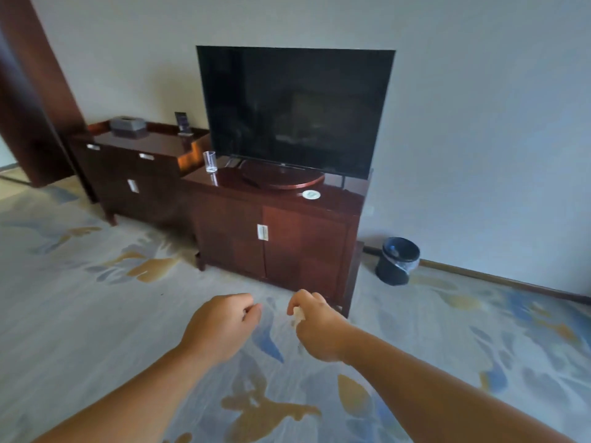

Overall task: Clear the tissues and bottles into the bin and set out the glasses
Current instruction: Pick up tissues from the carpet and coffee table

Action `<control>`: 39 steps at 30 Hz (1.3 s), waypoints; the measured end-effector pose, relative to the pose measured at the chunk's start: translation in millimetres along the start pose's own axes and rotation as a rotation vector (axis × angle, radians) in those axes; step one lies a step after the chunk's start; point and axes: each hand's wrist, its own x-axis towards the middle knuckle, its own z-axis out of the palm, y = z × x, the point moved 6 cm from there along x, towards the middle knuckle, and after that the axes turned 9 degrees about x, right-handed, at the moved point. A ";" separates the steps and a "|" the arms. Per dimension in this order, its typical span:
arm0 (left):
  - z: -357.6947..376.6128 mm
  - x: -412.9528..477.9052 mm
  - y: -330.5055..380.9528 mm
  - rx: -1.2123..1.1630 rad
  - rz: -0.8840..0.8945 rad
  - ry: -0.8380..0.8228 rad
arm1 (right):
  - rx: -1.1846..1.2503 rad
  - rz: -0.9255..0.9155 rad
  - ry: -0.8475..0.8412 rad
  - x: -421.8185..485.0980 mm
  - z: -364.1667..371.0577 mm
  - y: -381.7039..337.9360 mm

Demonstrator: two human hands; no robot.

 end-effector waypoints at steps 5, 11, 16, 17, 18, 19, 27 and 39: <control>20.0 46.6 45.6 -0.007 0.092 -0.036 | -0.021 0.059 0.068 7.1 -48.8 33.4; 51.2 114.0 81.2 -0.022 0.197 -0.062 | -0.017 0.114 0.115 42.1 -93.5 66.7; 69.3 187.3 110.7 -0.063 0.296 -0.074 | 0.004 0.164 0.222 74.6 -142.2 89.6; 72.4 201.0 117.3 -0.074 0.319 -0.083 | 0.004 0.183 0.244 80.2 -152.4 94.2; 75.5 213.7 123.7 -0.086 0.341 -0.088 | 0.015 0.206 0.272 85.3 -162.6 99.1; 78.8 225.7 130.3 -0.099 0.362 -0.092 | 0.035 0.231 0.303 90.0 -172.8 103.9; 119.5 296.0 182.9 -0.142 0.451 -0.144 | 0.114 0.320 0.413 118.4 -240.7 143.8; 173.9 403.8 321.5 -0.134 0.457 -0.131 | 0.025 0.265 0.392 147.7 -389.5 232.6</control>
